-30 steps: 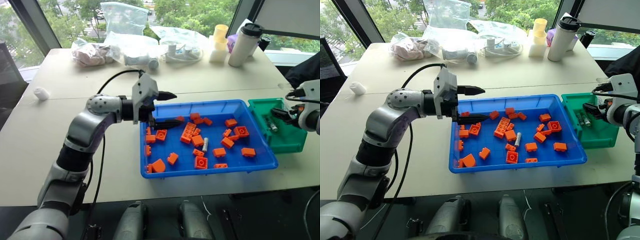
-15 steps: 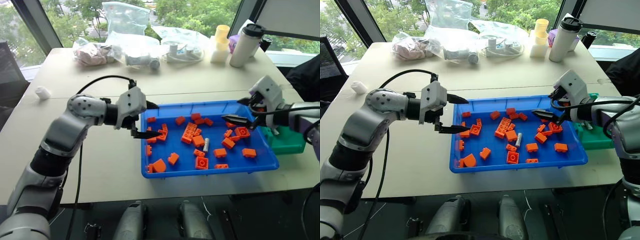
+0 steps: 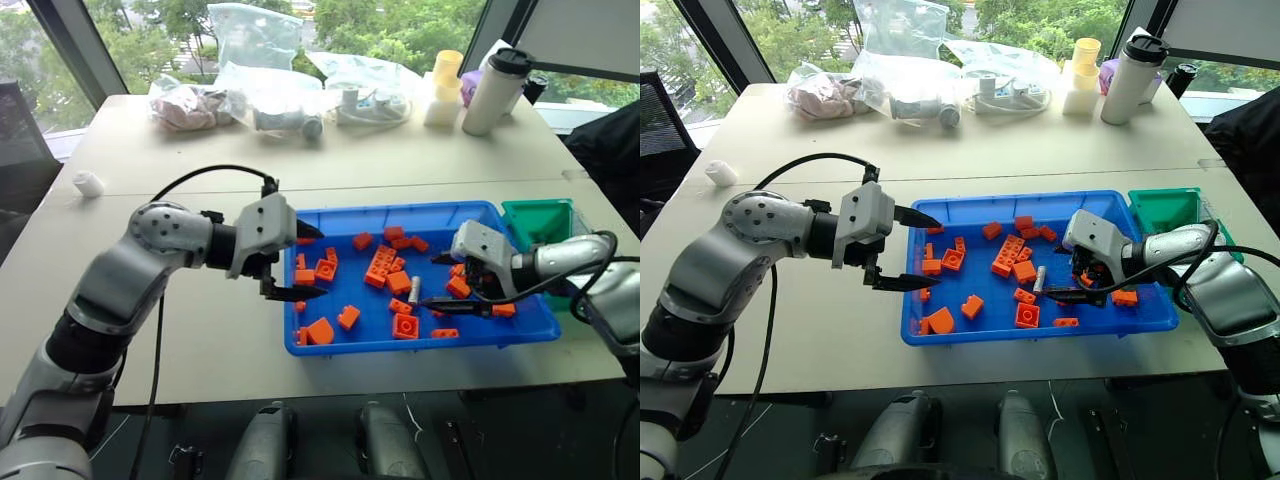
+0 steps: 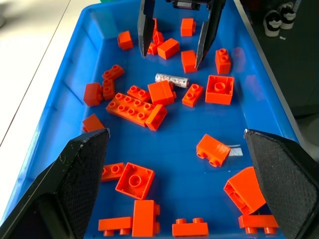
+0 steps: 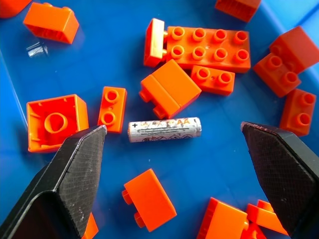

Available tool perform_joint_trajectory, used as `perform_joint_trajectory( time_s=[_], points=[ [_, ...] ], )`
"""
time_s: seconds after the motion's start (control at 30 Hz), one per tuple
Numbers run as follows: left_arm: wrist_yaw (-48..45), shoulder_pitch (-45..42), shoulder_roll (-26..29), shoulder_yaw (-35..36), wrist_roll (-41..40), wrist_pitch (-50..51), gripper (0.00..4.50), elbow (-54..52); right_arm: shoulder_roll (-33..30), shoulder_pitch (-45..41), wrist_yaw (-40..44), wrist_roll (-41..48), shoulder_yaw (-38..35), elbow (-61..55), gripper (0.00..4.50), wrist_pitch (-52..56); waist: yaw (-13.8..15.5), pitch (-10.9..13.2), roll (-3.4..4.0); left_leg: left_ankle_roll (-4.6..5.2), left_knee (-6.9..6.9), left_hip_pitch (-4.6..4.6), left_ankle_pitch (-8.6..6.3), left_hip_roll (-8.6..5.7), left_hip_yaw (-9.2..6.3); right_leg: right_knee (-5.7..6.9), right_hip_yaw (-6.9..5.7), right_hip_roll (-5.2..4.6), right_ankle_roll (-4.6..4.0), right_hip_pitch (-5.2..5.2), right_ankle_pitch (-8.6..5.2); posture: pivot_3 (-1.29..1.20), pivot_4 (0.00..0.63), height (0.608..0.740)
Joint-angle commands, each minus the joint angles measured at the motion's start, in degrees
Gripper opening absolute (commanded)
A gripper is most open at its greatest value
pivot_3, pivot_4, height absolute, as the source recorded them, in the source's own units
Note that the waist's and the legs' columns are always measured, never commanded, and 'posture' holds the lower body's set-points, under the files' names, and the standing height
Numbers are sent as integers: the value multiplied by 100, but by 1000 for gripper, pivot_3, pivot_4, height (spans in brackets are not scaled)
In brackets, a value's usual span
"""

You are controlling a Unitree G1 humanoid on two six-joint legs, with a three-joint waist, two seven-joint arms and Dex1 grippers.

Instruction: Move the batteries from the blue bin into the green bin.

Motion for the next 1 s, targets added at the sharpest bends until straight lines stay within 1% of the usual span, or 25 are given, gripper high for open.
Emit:
perform_joint_trajectory(
  time_s=[0.03, 0.17, 0.33, 0.43, 0.47, 0.5, 0.53, 0.7, 0.73, 0.77, 0.87, 0.97, 1.0],
  points=[
    [36, -56, 50, 114, -5, -31, 4500, -121, 97, -134, 83, -165, 67, 167, 4476, -211, 0, 0, 0, 0, 0, 0, 0, 0, 0, 0, 0, 0, 0, 0, 0, 0, 150, 740],
    [39, -76, 53, 98, 25, -53, 4500, -86, 275, -268, 111, -353, 246, 455, 4476, -342, -2, 0, 0, 0, 0, 0, 0, 0, 0, 0, 0, 0, 0, 0, 0, 0, 150, 740],
    [85, -98, 18, 71, 63, -57, 4500, -58, 644, -438, 49, -619, 473, 920, 4476, -474, -2, 0, 0, 0, 0, 1, 0, 0, 0, 0, 0, 1, 0, 0, 0, 0, 150, 740],
    [96, -106, 17, 70, 66, -55, 4500, -45, 725, -448, 72, -669, 458, 992, 3763, -515, 5, 0, -1, -1, 0, 1, 0, -1, 0, 1, 0, 0, 0, -1, 0, 0, 150, 740],
    [101, -105, 18, 69, 69, -57, 4500, -41, 721, -429, 109, -668, 451, 975, 3166, -546, 8, 0, -1, -1, 0, 1, 1, -1, -1, 1, 0, 0, 0, 0, 0, 0, 150, 740],
    [104, -103, 18, 68, 70, -58, 4500, -40, 715, -414, 138, -670, 446, 963, 2750, -570, 9, 0, -1, -1, 0, 1, 1, -1, 0, 1, 0, 0, 0, 0, 0, 0, 150, 740],
    [108, -105, 17, 64, 77, -63, 4500, -33, 709, -406, 154, -658, 428, 929, 2233, -572, 8, 0, -1, -1, 0, 1, 0, -1, 0, 2, 0, 0, 0, 0, 0, 0, 150, 740],
    [114, -110, 10, 69, 90, -72, 4500, -9, 727, -445, 79, -631, 305, 794, 2186, -491, 2, 0, -1, -1, 0, 1, 1, -1, -1, 2, 0, 0, 0, -1, 0, 0, 150, 740],
    [114, -115, 6, 72, 112, -106, 4500, 37, 708, -510, -23, -593, 137, 796, 2186, -454, 2, 0, -1, -1, 0, 1, 0, -1, -1, 3, -1, 0, 0, -1, 0, 0, 150, 740],
    [138, -133, -31, 95, 130, -166, 4500, 123, 670, -634, -189, -474, -190, 844, 2186, -288, 4, 0, -1, -1, 0, 1, 0, -1, -1, 3, -1, 0, 0, -1, 0, 0, 150, 740],
    [219, -175, -153, 180, 113, -262, 4500, 298, 574, -829, -558, -306, -815, 972, 2186, -11, 13, 0, 0, -1, 0, 1, 1, -3, 0, 4, 0, -2, 0, -1, 0, 0, 150, 740],
    [406, -331, -530, 410, -169, -194, 4500, 496, 456, -998, -1250, -417, -1583, 1340, 2186, 78, 55, 0, -1, -1, 0, 1, 1, -2, -2, 4, -1, -2, 0, -1, 0, 0, 150, 740],
    [492, -444, -769, 488, -347, -104, 4500, 580, 348, -950, -1591, -525, -1945, 1600, 2186, 96, 54, 0, -1, -1, 0, 1, 1, -3, -2, 3, -2, -4, 0, -1, 0, 0, 150, 740]
  ],
)
